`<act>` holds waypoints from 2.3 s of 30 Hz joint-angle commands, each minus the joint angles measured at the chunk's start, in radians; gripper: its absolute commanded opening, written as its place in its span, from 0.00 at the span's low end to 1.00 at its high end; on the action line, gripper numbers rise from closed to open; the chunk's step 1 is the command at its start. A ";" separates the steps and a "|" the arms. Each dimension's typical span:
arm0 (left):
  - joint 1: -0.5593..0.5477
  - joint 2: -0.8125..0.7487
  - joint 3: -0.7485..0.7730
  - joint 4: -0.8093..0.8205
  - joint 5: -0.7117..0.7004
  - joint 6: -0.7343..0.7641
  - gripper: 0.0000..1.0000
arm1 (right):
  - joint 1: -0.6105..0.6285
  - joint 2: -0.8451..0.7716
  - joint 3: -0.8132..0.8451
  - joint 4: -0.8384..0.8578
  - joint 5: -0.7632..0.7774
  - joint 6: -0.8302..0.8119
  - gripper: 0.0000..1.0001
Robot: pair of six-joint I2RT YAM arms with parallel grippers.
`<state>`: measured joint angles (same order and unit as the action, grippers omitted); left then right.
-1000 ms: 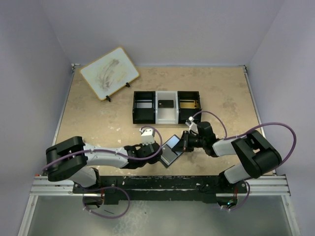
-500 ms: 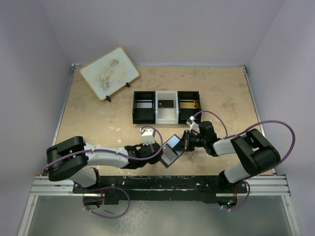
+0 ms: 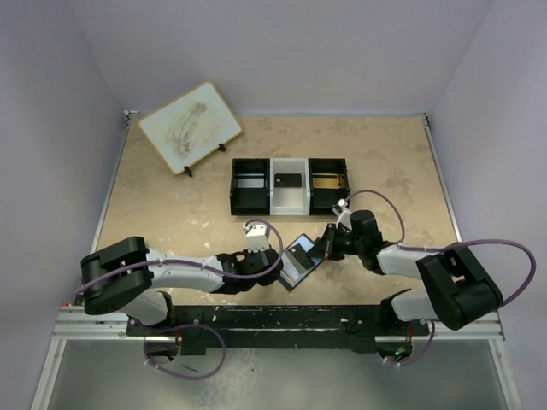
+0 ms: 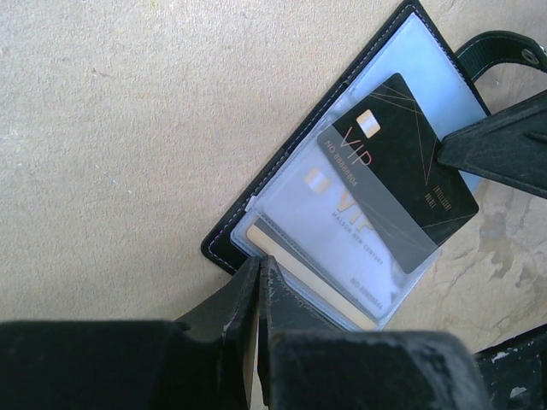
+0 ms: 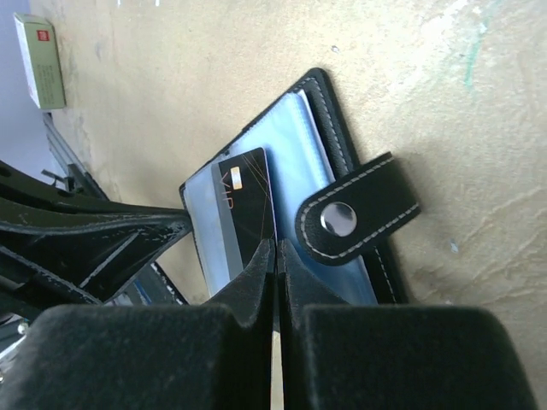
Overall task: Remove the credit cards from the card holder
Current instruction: Remove the credit card from the card holder.
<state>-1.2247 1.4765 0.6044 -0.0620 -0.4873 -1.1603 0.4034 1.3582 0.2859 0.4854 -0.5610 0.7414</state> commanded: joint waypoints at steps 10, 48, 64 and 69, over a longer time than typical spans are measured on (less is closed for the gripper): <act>0.046 -0.012 0.029 -0.156 -0.078 0.077 0.00 | 0.018 -0.076 -0.200 0.215 -0.005 0.177 0.01; 0.007 0.159 0.262 -0.106 0.077 0.196 0.05 | 0.032 -0.002 -0.148 0.223 -0.019 0.177 0.09; 0.003 0.053 0.210 -0.070 0.067 0.203 0.09 | 0.032 0.024 -0.138 0.207 -0.005 0.166 0.24; 0.003 0.119 0.202 -0.092 0.069 0.184 0.06 | 0.032 0.028 -0.124 0.163 0.021 0.137 0.26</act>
<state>-1.2144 1.5631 0.8169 -0.1516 -0.3973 -0.9581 0.4320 1.3685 0.1413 0.7139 -0.5941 0.9398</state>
